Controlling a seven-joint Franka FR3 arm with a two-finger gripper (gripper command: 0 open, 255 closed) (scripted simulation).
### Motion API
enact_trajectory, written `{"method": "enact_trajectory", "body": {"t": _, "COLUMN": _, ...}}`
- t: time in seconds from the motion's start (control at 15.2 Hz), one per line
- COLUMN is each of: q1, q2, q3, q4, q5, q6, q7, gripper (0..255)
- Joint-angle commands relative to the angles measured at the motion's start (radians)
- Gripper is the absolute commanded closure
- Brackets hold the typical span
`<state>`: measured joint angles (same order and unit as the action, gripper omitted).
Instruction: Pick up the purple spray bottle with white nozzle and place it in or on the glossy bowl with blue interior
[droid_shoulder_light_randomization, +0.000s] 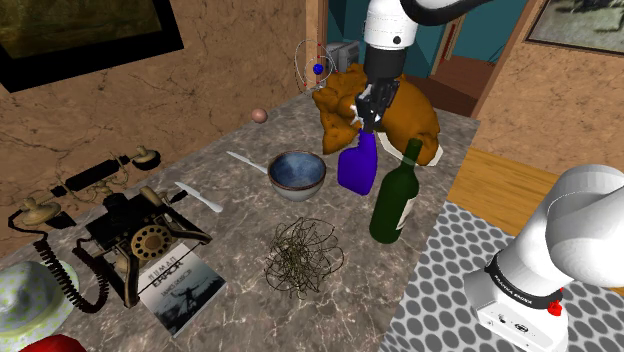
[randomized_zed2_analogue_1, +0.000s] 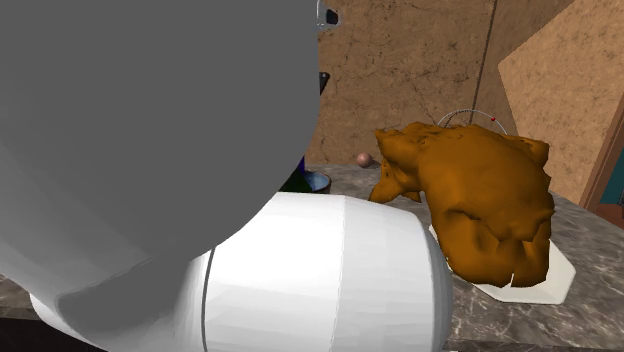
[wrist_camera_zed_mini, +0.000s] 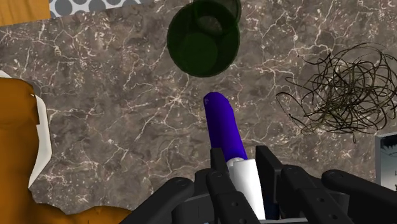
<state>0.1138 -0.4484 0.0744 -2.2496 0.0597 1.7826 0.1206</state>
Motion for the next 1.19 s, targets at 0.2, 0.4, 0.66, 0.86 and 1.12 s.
{"method": "enact_trajectory", "body": {"t": 0.2, "q1": -0.001, "q2": -0.002, "q3": -0.002, "q4": 0.066, "q5": -0.002, "q6": -0.068, "q7": 0.002, "gripper": 255}}
{"method": "enact_trajectory", "body": {"t": 0.4, "q1": -0.001, "q2": 0.002, "q3": -0.003, "q4": 0.109, "q5": -0.003, "q6": -0.107, "q7": 0.003, "gripper": 255}}
{"method": "enact_trajectory", "body": {"t": 0.66, "q1": -0.002, "q2": 0.044, "q3": -0.001, "q4": 0.191, "q5": -0.005, "q6": -0.147, "q7": 0.007, "gripper": 255}}
{"method": "enact_trajectory", "body": {"t": 0.86, "q1": -0.003, "q2": 0.160, "q3": 0.006, "q4": 0.341, "q5": -0.011, "q6": -0.181, "q7": 0.019, "gripper": 255}}
{"method": "enact_trajectory", "body": {"t": 1.12, "q1": -0.001, "q2": 0.323, "q3": 0.016, "q4": 0.568, "q5": -0.022, "q6": -0.245, "q7": 0.035, "gripper": 255}}
